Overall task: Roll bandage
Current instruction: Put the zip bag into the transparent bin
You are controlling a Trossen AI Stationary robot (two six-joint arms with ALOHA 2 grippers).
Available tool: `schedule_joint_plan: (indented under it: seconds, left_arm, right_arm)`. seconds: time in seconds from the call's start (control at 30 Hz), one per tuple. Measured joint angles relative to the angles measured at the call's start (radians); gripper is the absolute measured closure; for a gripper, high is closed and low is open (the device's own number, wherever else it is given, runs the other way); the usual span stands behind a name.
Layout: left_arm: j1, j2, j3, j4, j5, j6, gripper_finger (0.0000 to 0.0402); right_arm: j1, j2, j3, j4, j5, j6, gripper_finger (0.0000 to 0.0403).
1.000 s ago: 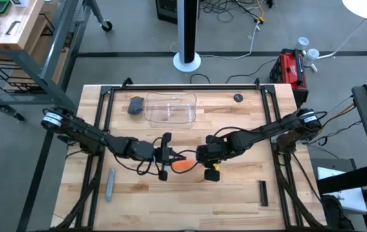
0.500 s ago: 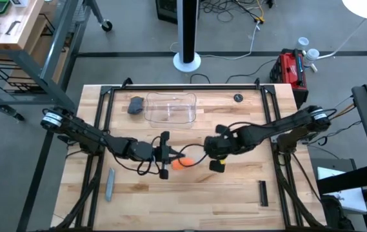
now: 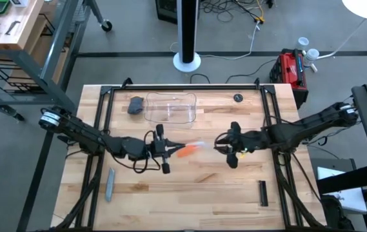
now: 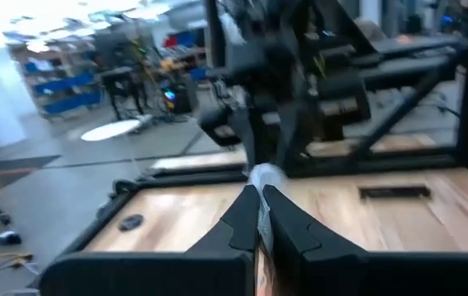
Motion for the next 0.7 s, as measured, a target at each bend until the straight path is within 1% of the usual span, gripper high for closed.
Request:
schedule_joint_plan:
  seconds: [0.07, 0.2, 0.33, 0.4, 0.5, 0.7]
  left_arm:
    - [0.001, 0.0, 0.0, 0.046, -0.012, 0.02, 0.0401]
    - [0.001, 0.0, 0.0, 0.159, 0.024, 0.069, 0.0401]
    - [0.0, -0.002, 0.0, 0.232, 0.033, 0.086, 0.0401]
    - [0.001, -0.002, 0.0, 0.244, 0.033, 0.086, 0.0401]
    - [0.0, -0.002, 0.0, 0.249, 0.036, 0.085, 0.0401]
    - [0.0, -0.002, 0.0, 0.252, 0.118, 0.076, 0.0401]
  right_arm:
    - [0.002, -0.017, -0.058, 0.096, 0.014, -0.004, 0.0306]
    - [0.003, -0.015, -0.15, 0.397, 0.013, -0.103, 0.0304]
    - [0.007, 0.008, -0.164, 0.618, 0.005, -0.253, 0.0293]
    - [0.011, 0.023, -0.148, 0.662, -0.007, -0.32, 0.0287]
    - [0.018, 0.046, -0.106, 0.664, -0.014, -0.402, 0.0277]
    - [0.02, 0.102, -0.032, 0.662, -0.007, -0.47, 0.0262]
